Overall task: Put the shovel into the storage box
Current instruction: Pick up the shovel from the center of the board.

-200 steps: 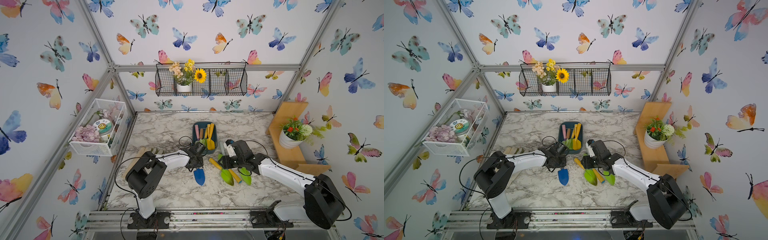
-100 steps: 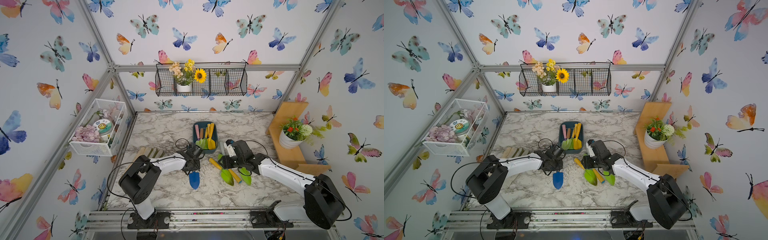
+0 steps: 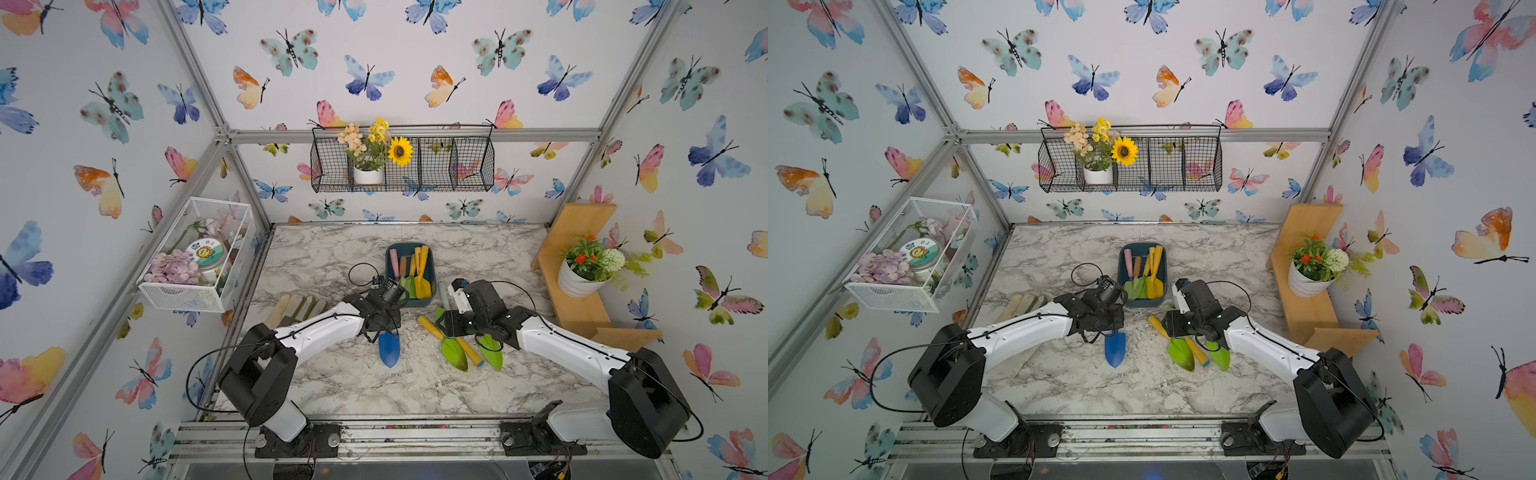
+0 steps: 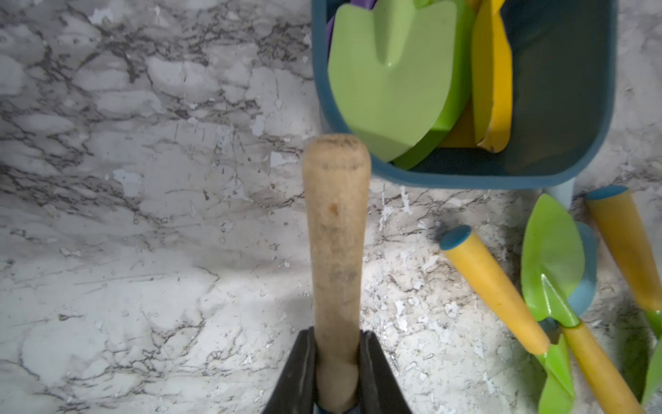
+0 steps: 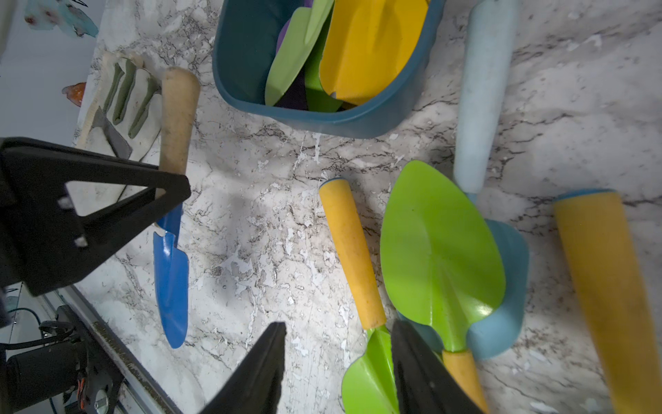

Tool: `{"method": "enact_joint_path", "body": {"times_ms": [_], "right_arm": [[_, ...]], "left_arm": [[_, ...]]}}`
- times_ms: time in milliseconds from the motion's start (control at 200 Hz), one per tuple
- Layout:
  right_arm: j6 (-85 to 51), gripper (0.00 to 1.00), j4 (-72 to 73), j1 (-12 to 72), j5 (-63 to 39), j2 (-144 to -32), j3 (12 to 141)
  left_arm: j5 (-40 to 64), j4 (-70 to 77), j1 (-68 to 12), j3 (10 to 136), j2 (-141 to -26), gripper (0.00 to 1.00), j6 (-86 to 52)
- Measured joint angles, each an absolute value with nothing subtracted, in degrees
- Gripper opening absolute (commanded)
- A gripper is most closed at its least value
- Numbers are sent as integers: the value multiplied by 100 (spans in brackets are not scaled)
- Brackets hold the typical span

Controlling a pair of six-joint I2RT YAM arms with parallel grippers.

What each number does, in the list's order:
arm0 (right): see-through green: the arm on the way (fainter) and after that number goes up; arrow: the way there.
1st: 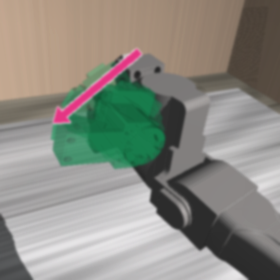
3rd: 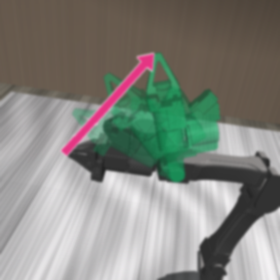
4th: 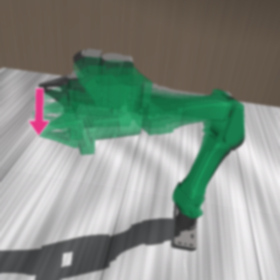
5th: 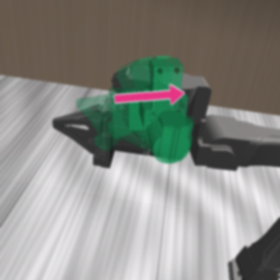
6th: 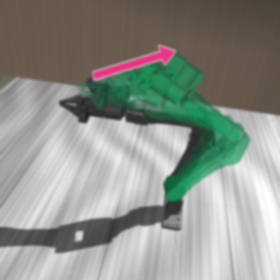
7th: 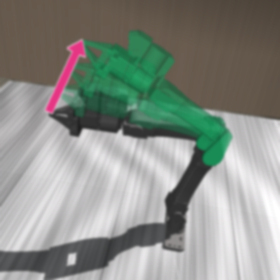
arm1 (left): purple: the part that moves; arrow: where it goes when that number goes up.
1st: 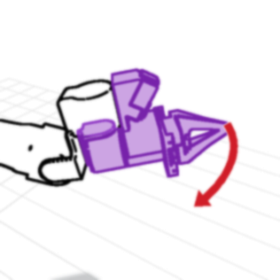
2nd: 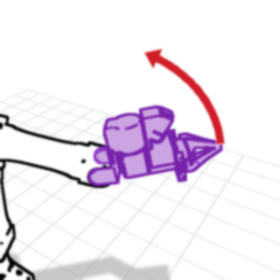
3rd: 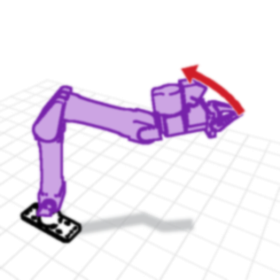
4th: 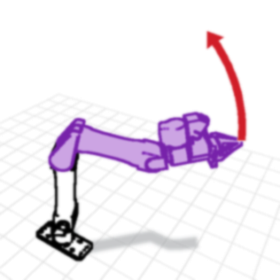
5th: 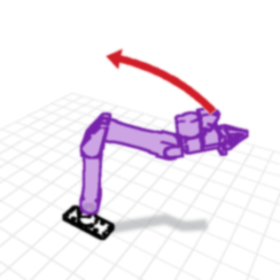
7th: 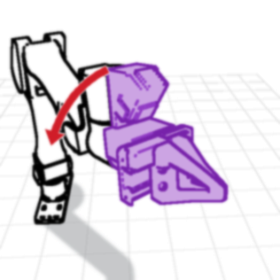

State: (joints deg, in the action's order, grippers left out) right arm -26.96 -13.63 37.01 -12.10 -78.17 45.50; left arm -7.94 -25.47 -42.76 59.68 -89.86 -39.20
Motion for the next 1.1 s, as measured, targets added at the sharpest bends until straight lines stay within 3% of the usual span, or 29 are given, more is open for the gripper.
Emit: {"method": "enact_joint_path", "body": {"times_ms": [456, 1096], "right_arm": [[-2759, 52, -1273, 3701, -1380, -7808, 4547], [-2956, 52, -1153, 3701, -1396, -7660, 4482]], "left_arm": [[-788, -2790, -4139, 7345, -9421, 6, -3361], [-777, -3059, -3468, 9896, -11340, 6, -2497]]}}
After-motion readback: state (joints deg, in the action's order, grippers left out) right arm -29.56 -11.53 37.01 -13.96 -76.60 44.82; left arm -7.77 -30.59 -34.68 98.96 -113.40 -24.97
